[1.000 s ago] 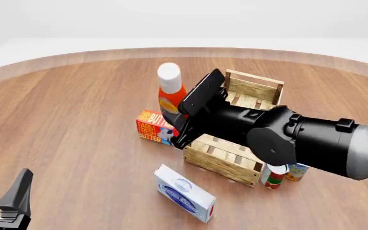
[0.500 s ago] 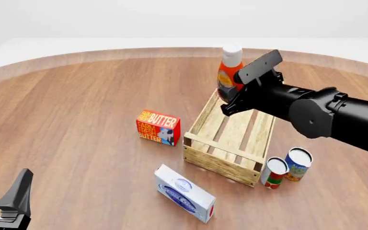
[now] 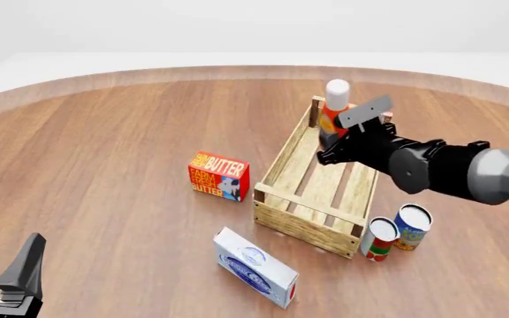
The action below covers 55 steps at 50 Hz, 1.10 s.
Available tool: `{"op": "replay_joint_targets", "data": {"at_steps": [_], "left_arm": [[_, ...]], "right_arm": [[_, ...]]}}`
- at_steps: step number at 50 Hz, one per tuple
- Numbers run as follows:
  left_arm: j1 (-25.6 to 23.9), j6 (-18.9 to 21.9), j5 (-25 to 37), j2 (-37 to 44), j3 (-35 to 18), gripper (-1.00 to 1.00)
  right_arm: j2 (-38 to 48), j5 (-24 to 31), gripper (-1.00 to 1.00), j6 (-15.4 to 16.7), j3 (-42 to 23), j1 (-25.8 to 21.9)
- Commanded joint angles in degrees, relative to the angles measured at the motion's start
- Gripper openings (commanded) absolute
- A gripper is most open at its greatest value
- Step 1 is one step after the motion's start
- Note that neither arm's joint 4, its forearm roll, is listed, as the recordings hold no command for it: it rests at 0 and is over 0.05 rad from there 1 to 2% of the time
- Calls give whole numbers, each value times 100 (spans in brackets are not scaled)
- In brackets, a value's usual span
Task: Pick up the ketchup, and put it in the wooden tray.
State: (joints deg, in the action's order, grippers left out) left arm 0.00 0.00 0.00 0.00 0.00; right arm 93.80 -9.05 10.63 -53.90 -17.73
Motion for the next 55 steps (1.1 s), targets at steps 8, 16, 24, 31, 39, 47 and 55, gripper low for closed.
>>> {"op": "replay_joint_targets", "data": {"at_steps": [8,16,24,31,39,47,55], "left_arm": [[0,0,0,0,0,100],[0,0,0,0,0,100],[0,0,0,0,0,100],[0,0,0,0,0,100],[0,0,0,0,0,100],[0,0,0,0,0,100],[0,0,0,0,0,100]], "right_arm": [[1144,-941,-100,-335,-57,252],[1452,-1151,-100,-386,-94,298],[1638,-1320,-100,-471,-134,265],[1805,-1346,-100,-536,-241,225],[2033,-1385,-100,-604,-362,196],[2210,-1449,-100,-609,-407,225],[2303,-1487,-100,-612,-414,263]]}}
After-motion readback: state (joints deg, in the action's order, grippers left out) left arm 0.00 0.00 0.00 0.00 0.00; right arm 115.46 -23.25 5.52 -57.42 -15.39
